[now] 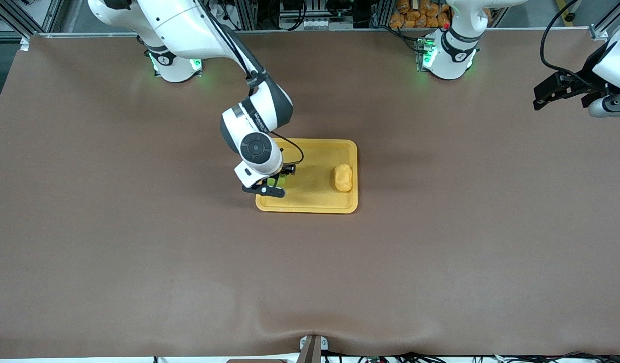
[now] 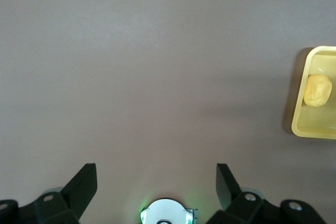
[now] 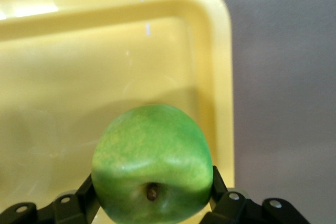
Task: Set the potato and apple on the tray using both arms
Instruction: 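Lower the apple onto the tray beside the potato and release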
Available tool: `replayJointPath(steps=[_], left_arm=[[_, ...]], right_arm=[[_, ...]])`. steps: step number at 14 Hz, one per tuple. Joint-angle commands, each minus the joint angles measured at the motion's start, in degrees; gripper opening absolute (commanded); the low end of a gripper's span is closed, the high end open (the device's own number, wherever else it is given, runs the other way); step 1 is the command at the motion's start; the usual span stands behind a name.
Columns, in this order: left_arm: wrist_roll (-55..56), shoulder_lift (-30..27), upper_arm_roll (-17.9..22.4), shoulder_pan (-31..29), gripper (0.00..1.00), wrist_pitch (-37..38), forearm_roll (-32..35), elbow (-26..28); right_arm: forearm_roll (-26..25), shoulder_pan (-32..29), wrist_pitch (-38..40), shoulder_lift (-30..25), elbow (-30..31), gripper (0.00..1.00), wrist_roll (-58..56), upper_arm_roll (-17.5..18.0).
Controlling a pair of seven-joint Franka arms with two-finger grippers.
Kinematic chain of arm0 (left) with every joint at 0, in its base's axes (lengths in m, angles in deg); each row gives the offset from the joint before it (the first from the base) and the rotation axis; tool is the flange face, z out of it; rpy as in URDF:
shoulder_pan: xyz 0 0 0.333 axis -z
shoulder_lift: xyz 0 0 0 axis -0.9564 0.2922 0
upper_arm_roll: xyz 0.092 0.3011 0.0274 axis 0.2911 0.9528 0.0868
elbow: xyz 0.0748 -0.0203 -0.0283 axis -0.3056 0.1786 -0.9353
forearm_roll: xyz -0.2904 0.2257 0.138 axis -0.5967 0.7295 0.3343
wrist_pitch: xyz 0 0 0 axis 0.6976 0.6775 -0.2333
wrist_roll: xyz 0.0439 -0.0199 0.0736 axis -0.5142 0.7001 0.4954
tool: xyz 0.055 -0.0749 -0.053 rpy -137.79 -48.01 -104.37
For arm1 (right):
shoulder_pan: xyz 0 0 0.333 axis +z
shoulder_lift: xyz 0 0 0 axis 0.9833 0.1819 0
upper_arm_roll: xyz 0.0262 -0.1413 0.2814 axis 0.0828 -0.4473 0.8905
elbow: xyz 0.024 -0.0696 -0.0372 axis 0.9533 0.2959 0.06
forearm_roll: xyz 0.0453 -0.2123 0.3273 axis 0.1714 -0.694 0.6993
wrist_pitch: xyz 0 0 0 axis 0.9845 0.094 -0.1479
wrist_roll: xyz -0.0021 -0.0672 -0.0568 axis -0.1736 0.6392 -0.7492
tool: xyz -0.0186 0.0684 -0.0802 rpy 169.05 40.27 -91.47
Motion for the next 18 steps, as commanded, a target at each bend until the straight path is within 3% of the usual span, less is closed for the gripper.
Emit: replayJointPath(steps=[1, 3, 5, 8, 15, 18], left_arm=[[-1.2, -0.2, -0.1, -0.3, 1.0, -0.6, -1.0, 0.8], [-1.2, -0.2, -0.1, -0.1, 1.0, -0.7, -1.0, 0.8], [-1.1, -0.1, -0.3, 0.1, 1.0, -0.6, -1.0, 0.7], [-0.8, -0.2, -0.7, -0.1, 1.0, -0.2, -1.0, 0.7], [-0.5, -0.5, -0.7, -0.5, 1.0, 0.4, -1.0, 0.4], [-0.2, -0.5, -0.7, -0.5, 1.0, 0.4, -1.0, 0.3]], right_arm=[[1.0, 1.5, -1.2, 1.0, -0.9, 0.14, 1.3, -0.7], [1.0, 1.5, -1.3, 1.2, -0.9, 0.24, 1.3, -0.7], [0.9, 1.5, -1.2, 1.2, -1.0, 0.61, 1.3, -0.7], [0.2, 1.5, -1.1, 1.1, -1.0, 1.0, 1.2, -0.8], [0.2, 0.5, -0.1, -0.7, -2.3, 1.0, 0.7, -0.9], [0.2, -1.1, 5.5, -2.9, -3.8, 1.0, 0.2, -1.1]])
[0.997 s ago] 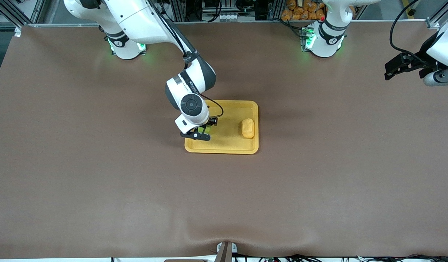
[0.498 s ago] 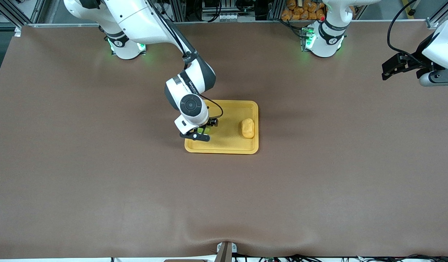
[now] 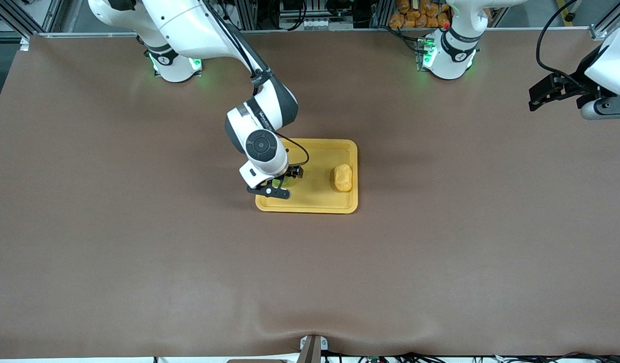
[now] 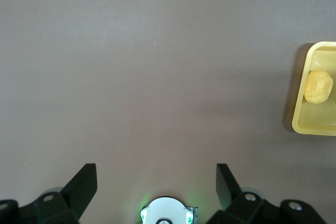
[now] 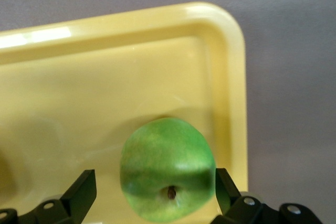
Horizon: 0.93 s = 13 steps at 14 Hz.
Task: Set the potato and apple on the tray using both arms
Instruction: 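Lower the apple onto the tray beside the potato and release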
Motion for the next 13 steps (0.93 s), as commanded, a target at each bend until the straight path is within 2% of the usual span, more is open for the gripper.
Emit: replayJointPath(steps=[1, 5, 8, 11, 13], left_arm=[[-0.2, -0.5, -0.1, -0.4, 1.0, 0.4, -1.0, -0.2], [-0.1, -0.4, -0.1, -0.3, 1.0, 0.4, -0.5, -0.3], [-0.2, -0.3, -0.1, -0.3, 1.0, 0.4, -0.7, -0.2], [-0.2, -0.3, -0.1, -0.4, 1.0, 0.5, -0.8, -0.2], [-0.3, -0.5, -0.1, -0.4, 1.0, 0.5, -0.9, -0.1]], right_arm=[[0.1, -2.4, 5.0, -3.4, -0.7, 1.0, -0.7, 0.2], [0.0, -6.5, 13.2, -5.5, -6.8, 1.0, -0.9, 0.2], [0.0, -9.6, 14.7, -6.4, -11.5, 1.0, -1.3, -0.2], [-0.2, -13.2, 23.9, -6.6, -17.6, 1.0, -1.2, -0.3], [-0.1, -16.7, 28.2, -6.6, -19.3, 1.0, -1.3, -0.3]])
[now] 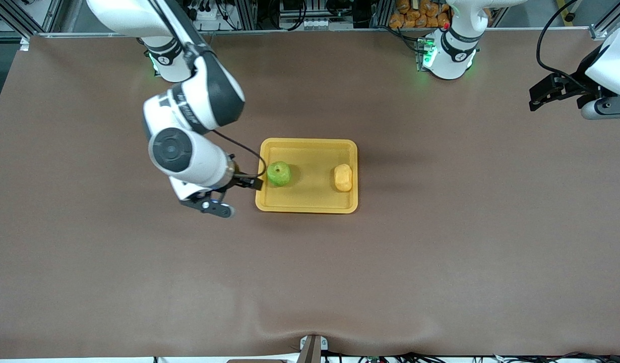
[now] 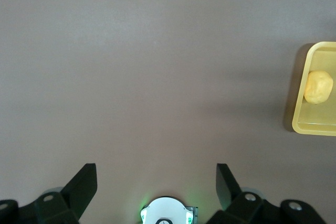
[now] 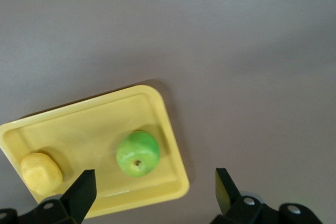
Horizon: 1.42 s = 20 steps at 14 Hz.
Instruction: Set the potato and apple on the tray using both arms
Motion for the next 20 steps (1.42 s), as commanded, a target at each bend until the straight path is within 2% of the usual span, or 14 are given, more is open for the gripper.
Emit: replayJointPath(steps=[1, 9, 15, 18, 20], left_arm=[[-0.3, -0.5, -0.1, -0.4, 1.0, 0.4, -0.9, -0.1], [-1.3, -1.3, -0.1, -0.4, 1.0, 2.5, -0.9, -0.3], [-1.7, -1.9, -0.2, -0.1, 1.0, 2.5, -0.9, -0.3], [-1.7, -2.1, -0.2, -0.2, 1.0, 2.5, -0.9, -0.1], [-1.7, -2.3, -0.2, -0.2, 1.0, 2.5, -0.9, 0.1]], right_arm=[[0.0, -5.0, 5.6, -0.1, -3.5, 1.0, -0.3, 0.8], [0.2, -14.4, 9.6, -3.0, -5.7, 1.0, -3.7, 0.6], [-0.3, -19.2, 13.2, -9.0, -5.4, 1.0, -14.3, 0.6], [-5.6, -20.1, 15.6, -11.3, -5.1, 1.0, -14.6, 1.0], [-8.0, -20.2, 16.1, -13.1, -4.9, 1.0, -18.9, 1.1]])
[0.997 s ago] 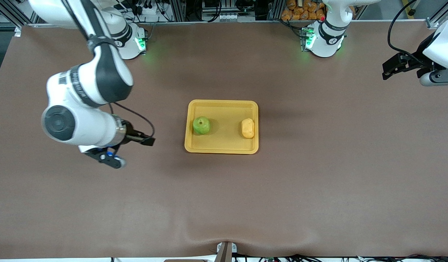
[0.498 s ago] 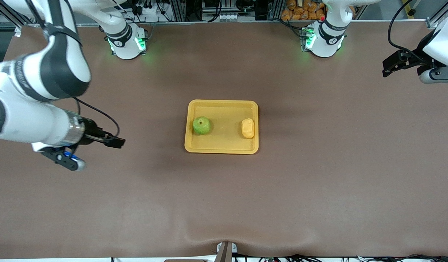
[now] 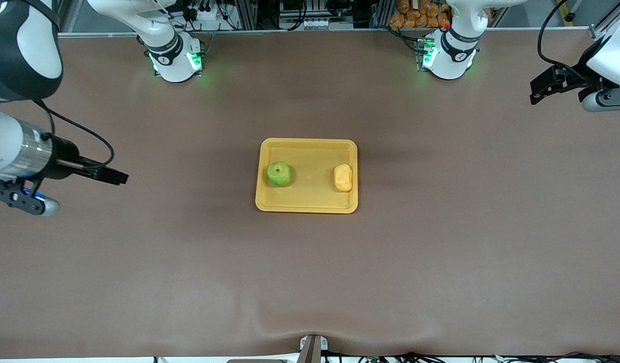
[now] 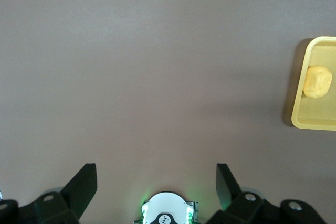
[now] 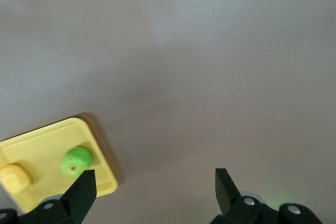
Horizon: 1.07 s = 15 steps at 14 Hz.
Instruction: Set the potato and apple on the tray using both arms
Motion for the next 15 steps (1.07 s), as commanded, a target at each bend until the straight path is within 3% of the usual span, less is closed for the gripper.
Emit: replayJointPath(steps=[1, 7, 9, 15], left_arm=[[-1.5, -1.3, -0.1, -0.3, 1.0, 0.9, -0.9, 0.3], [-1.5, -1.2, -0.2, -0.1, 1.0, 0.7, -0.9, 1.0], [-1.5, -1.3, -0.3, -0.1, 1.0, 0.7, -0.9, 1.0], [-1.6, -1.5, -0.4, -0.3, 1.0, 0.7, -0.9, 0.6]], right_arm=[[-2.4, -1.7, 0.7, -3.6, 1.7, 1.0, -6.5, 1.2], [-2.5, -7.3, 3.3, -8.0, 2.5, 1.0, -16.1, 1.2], [-2.5, -9.1, 3.1, -11.0, 5.6, 1.0, -22.4, 1.1], [-3.7, -10.2, -1.3, -19.7, 16.4, 1.0, -23.0, 1.6]])
